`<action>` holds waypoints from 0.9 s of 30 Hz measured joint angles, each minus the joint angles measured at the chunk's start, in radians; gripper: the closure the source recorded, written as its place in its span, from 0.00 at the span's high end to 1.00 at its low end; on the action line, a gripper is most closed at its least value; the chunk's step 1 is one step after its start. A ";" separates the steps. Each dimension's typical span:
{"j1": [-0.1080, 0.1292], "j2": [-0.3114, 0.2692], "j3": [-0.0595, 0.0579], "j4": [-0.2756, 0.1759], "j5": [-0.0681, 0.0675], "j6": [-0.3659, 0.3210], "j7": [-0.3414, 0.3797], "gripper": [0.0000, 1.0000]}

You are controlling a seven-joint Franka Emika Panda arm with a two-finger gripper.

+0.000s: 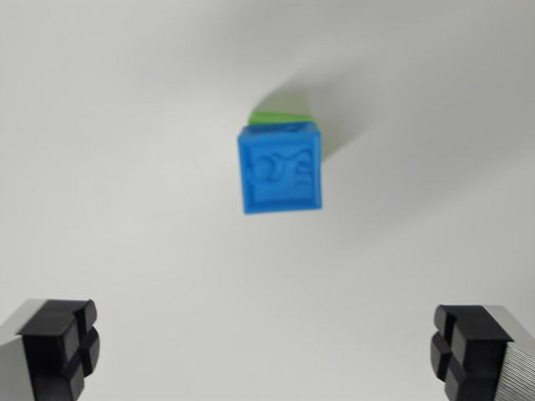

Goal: Stack cube

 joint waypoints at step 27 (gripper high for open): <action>0.000 -0.064 0.000 0.117 -0.007 -0.181 0.006 1.00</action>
